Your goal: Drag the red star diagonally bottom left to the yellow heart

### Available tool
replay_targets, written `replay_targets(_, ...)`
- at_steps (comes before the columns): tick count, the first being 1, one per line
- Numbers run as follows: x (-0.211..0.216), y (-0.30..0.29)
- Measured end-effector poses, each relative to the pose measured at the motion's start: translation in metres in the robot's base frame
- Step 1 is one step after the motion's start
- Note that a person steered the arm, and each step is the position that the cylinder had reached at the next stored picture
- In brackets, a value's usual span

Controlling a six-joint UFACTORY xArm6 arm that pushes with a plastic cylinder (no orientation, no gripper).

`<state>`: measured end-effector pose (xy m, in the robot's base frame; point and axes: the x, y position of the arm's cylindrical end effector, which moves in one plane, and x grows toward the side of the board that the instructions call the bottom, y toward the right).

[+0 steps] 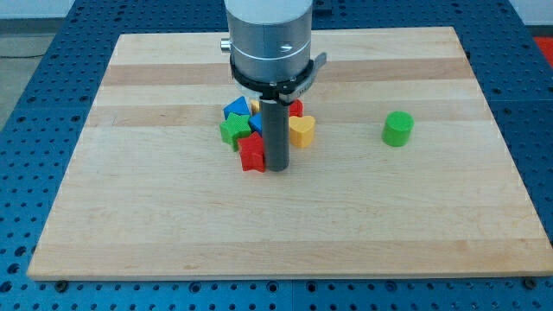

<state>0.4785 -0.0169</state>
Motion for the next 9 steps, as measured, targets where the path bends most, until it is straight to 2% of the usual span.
replay_targets(5,-0.009,-0.004)
replay_targets(6,-0.001,0.016)
replay_targets(8,0.010,0.134)
replay_targets(9,-0.004,0.192)
